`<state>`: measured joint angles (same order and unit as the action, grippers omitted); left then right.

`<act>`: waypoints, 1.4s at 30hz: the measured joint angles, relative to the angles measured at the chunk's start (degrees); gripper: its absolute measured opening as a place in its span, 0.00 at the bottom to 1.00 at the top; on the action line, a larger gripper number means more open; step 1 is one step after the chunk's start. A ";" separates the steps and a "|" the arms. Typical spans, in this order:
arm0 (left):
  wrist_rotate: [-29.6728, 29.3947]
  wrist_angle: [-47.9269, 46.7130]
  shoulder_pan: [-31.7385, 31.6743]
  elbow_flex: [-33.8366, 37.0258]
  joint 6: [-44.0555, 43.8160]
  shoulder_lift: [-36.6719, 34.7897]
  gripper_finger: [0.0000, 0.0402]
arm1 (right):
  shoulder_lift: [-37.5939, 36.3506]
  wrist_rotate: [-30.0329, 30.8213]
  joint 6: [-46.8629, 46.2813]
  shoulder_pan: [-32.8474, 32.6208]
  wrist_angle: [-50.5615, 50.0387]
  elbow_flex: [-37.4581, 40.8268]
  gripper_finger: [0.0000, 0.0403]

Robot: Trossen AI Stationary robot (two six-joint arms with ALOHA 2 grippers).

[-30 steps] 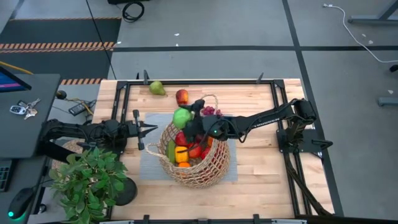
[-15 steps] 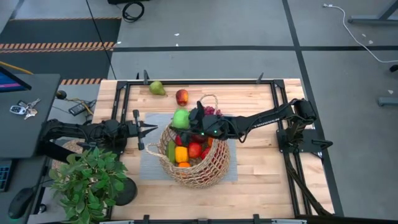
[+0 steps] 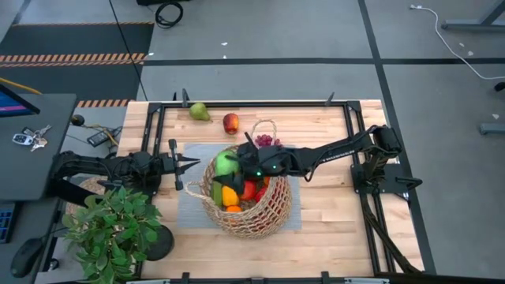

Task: Build produce basket
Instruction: Put the green apple into the brown basket

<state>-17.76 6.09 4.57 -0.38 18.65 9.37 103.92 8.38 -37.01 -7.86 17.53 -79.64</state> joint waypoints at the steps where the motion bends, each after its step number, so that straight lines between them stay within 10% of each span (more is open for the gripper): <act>1: 0.00 0.00 -0.01 0.00 0.00 0.00 0.07 | -0.02 0.82 -2.24 0.12 1.17 -0.04 0.91; 22: 0.00 0.02 -0.01 0.00 0.00 0.00 0.07 | -0.09 4.05 -30.29 2.38 47.04 -0.07 0.91; 42: 0.00 0.02 -0.01 0.00 0.00 0.00 0.08 | 0.00 7.24 -51.90 2.84 44.62 0.00 0.91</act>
<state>-17.76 6.11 4.56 -0.38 18.65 9.37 103.92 15.62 -88.91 -5.02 62.15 -79.64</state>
